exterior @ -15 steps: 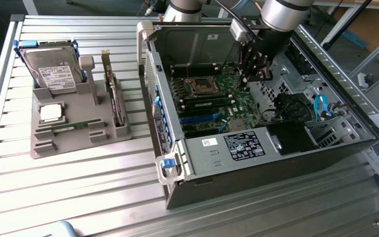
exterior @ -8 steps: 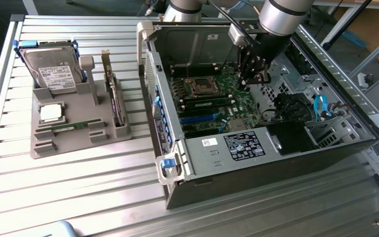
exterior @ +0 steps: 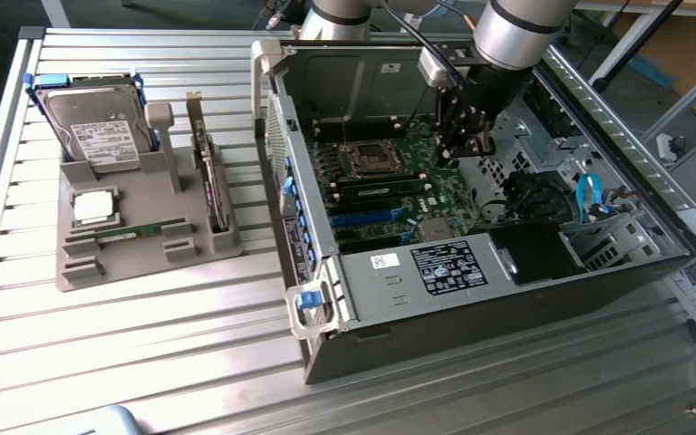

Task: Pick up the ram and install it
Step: 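Press down the ram until it locks into place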

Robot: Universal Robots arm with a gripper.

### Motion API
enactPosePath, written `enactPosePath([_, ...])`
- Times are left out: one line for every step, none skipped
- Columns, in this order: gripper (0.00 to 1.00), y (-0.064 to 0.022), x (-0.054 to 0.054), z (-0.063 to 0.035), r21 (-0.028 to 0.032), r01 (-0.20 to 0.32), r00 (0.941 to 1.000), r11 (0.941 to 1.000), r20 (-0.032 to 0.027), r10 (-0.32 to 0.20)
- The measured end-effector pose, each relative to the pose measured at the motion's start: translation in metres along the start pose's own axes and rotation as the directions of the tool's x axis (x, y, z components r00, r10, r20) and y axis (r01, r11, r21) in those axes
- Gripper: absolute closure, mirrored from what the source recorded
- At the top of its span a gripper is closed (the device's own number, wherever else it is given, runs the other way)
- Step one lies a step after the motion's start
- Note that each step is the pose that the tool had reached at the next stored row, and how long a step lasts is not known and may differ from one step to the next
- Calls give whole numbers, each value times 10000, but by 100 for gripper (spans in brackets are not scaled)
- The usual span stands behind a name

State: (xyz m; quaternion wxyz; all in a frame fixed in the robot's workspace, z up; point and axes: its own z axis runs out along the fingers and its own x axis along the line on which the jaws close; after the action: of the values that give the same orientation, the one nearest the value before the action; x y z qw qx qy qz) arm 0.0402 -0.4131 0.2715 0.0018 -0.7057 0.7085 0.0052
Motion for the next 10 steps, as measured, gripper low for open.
enactPosePath([90, 1, 0, 0, 0, 0, 10000, 10000, 1, 0])
enactPosePath([90, 8, 0, 2, 0, -2, 10000, 10000, 3, 2])
enactPosePath([90, 24, 0, 4, 2, -1, 10000, 10000, 5, 1])
enactPosePath([90, 43, 0, 6, 1, -1, 10000, 10000, 5, 1])
enactPosePath([90, 60, 0, 7, 1, 0, 10000, 10000, 3, 0])
enactPosePath([90, 68, 0, 7, 0, 0, 10000, 10000, 1, 0])
enactPosePath([90, 69, 1, 7, 0, 0, 10000, 10000, 1, 0])
enactPosePath([90, 69, 0, 7, 0, 0, 10000, 10000, 1, 0])
enactPosePath([90, 68, 0, 10, 0, 0, 10000, 10000, 1, 0])
enactPosePath([90, 68, 0, 20, 0, 0, 10000, 10000, 2, 0])
